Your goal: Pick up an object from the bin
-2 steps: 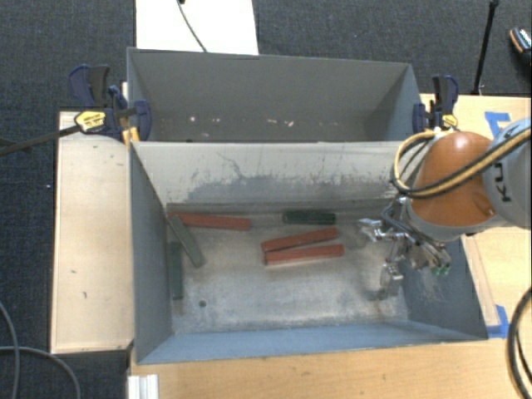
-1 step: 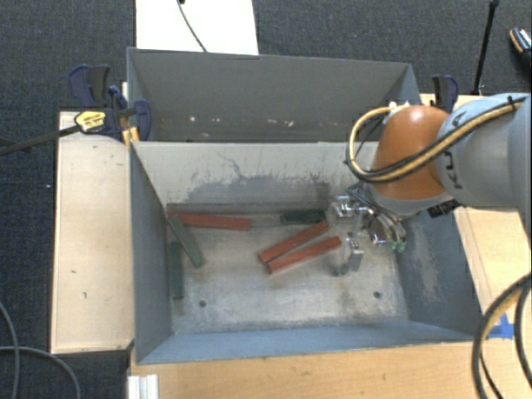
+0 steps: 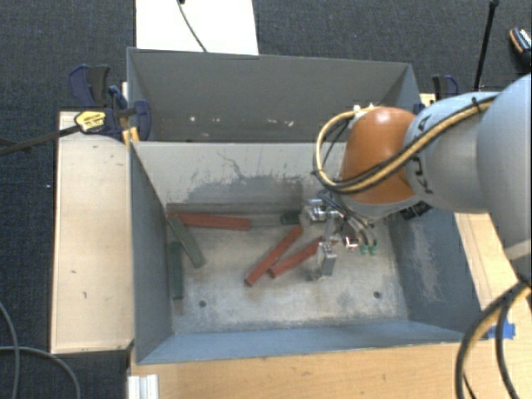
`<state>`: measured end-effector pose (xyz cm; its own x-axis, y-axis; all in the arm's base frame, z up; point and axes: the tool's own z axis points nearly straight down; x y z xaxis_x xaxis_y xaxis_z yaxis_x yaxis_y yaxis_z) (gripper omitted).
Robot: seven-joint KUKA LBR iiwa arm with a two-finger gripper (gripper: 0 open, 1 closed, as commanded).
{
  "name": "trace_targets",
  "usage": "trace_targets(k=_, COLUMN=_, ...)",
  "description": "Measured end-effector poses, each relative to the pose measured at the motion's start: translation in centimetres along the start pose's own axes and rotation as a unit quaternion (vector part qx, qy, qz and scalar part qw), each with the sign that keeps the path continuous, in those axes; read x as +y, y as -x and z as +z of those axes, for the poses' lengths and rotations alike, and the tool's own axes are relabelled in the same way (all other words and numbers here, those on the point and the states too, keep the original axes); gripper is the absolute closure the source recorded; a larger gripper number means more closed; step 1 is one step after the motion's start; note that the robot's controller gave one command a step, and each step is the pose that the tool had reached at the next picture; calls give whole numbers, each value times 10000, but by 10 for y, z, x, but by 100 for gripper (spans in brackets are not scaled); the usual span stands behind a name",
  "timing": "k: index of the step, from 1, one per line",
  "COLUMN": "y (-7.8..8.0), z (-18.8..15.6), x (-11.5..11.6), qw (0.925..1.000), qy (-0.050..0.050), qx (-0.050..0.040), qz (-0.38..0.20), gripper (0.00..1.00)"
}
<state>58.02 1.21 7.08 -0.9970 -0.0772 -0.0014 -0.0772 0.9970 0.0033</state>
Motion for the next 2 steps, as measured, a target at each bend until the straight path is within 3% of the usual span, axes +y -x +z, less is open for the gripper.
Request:
trace_targets(k=1, y=0, z=0, x=-4, qw=10000, qy=-17, qx=0, qz=-4, gripper=100)
trace_targets(k=2, y=-2, z=-160, x=-4, qw=9992, qy=-22, qx=-49, qz=-403, gripper=100)
